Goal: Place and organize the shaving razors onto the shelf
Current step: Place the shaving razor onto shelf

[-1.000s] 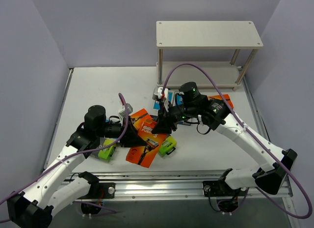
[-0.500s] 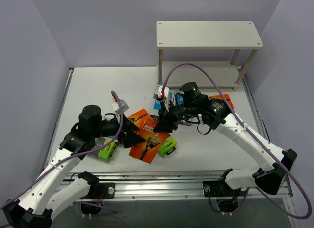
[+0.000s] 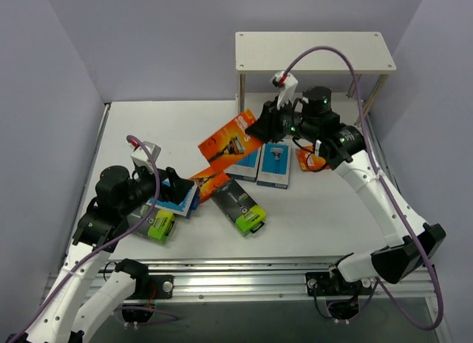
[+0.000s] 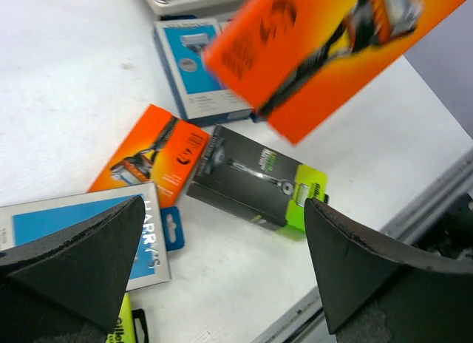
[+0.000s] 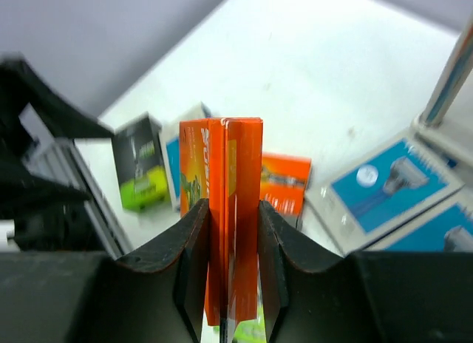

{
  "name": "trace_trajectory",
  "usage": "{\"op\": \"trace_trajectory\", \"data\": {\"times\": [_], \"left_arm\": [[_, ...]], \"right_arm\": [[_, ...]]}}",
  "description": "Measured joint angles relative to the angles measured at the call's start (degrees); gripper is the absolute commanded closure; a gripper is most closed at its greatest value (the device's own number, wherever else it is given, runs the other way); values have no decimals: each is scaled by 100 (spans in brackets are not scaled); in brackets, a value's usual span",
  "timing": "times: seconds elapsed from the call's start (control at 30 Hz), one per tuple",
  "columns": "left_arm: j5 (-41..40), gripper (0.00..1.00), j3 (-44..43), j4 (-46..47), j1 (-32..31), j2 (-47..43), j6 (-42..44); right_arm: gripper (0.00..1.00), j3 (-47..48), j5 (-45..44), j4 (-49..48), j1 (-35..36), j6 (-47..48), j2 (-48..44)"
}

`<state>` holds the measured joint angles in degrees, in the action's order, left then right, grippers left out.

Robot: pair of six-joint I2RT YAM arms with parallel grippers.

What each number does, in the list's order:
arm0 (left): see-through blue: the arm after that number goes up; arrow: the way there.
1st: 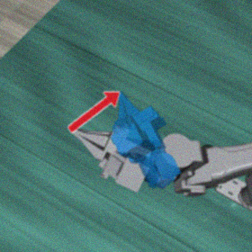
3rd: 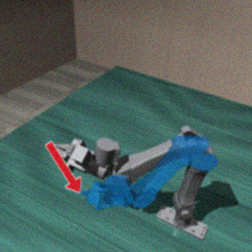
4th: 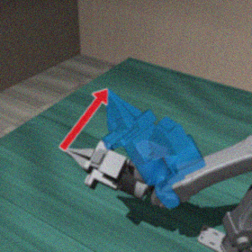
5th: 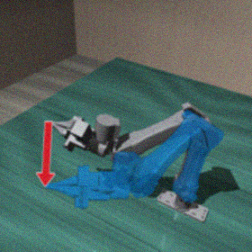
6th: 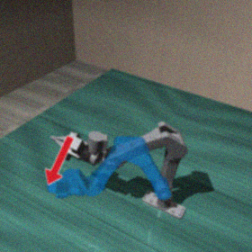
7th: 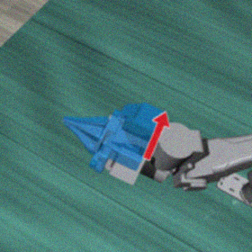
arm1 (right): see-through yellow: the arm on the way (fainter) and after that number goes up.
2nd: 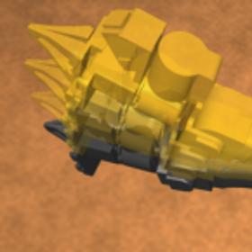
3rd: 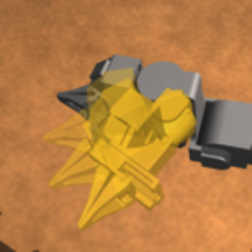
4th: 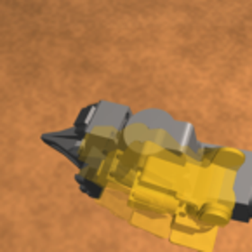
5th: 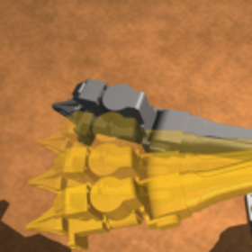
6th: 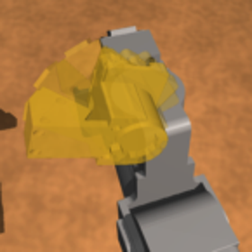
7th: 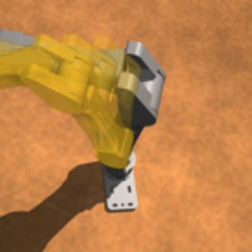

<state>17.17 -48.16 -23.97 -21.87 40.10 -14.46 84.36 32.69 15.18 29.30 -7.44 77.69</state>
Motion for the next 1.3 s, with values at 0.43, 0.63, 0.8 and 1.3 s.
{"op": "trace_trajectory", "data": {"times": [0.43, 0.63, 0.8, 1.3], "left_arm": [[-546, 3, 0, -28, 146, 225, -44], [-538, 2, 0, -24, 146, 256, -90], [-487, 2, 0, -22, 146, 356, -144], [-428, 3, 0, -22, -63, 540, -166]], "right_arm": [[100, 1556, -1714, -2074, -1438, -2787, 962], [100, 1519, -3230, -2459, -1825, -3670, 1233], [100, 1440, -4472, -2618, -1832, -3969, 1235], [100, 472, -6767, -2844, -2124, -4568, 1161]]}}
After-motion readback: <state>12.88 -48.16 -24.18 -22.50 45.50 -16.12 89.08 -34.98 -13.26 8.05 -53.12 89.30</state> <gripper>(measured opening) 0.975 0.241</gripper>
